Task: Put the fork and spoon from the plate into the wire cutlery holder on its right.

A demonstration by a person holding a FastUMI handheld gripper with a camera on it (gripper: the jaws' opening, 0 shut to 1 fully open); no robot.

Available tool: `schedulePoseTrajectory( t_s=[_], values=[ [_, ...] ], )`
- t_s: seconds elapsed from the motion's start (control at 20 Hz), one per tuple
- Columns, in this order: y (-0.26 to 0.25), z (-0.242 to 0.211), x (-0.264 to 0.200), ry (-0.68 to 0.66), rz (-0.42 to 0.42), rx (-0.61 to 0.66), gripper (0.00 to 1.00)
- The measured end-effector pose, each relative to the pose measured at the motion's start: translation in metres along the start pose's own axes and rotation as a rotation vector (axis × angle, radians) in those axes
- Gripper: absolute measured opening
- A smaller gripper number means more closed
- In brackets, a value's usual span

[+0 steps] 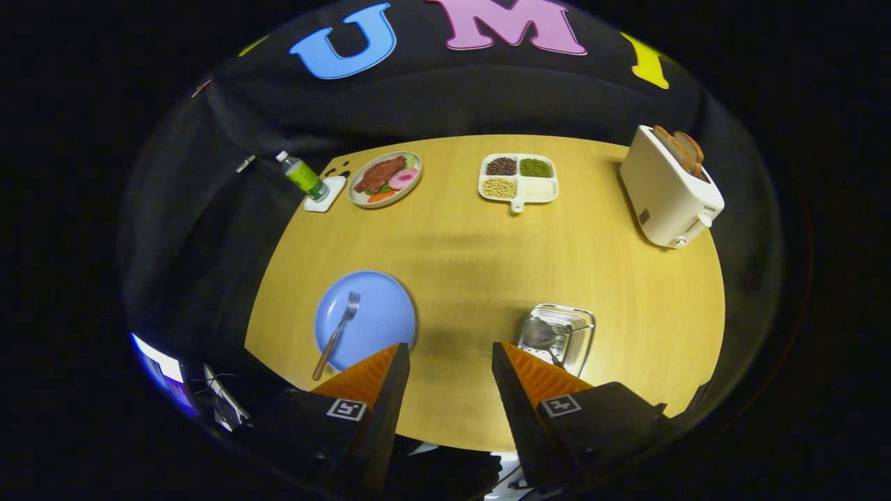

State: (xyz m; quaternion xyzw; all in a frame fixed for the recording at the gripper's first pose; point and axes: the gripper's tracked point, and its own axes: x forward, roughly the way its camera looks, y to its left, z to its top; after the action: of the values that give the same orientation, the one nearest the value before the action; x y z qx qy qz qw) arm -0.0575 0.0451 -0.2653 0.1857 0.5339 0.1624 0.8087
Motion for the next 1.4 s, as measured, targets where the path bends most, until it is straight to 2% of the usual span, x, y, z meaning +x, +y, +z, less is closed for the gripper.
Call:
schedulePoseTrajectory(
  t_s=[0.1,0.2,0.55,0.7,1.0,1.05,1.1,1.2,1.35,1.4],
  values=[
    [0.036,-0.003,0.010,-0.009,0.043,-0.010,0.81],
    [0.067,-0.009,0.024,-0.003,0.077,-0.005,0.83],
    [0.149,-0.055,0.097,0.134,0.138,0.068,0.83],
    [0.165,-0.068,0.131,0.180,0.126,0.104,0.83],
    [0.169,-0.089,0.177,0.239,0.036,0.132,0.83],
    [0.167,-0.093,0.178,0.241,0.017,0.134,0.80],
    [0.165,-0.095,0.182,0.243,-0.001,0.131,0.73],
    [0.157,-0.101,0.189,0.257,-0.044,0.105,0.73],
    [0.148,-0.103,0.191,0.249,-0.089,0.072,0.54],
    [0.144,-0.103,0.190,0.247,-0.109,0.057,0.39]
  ],
)
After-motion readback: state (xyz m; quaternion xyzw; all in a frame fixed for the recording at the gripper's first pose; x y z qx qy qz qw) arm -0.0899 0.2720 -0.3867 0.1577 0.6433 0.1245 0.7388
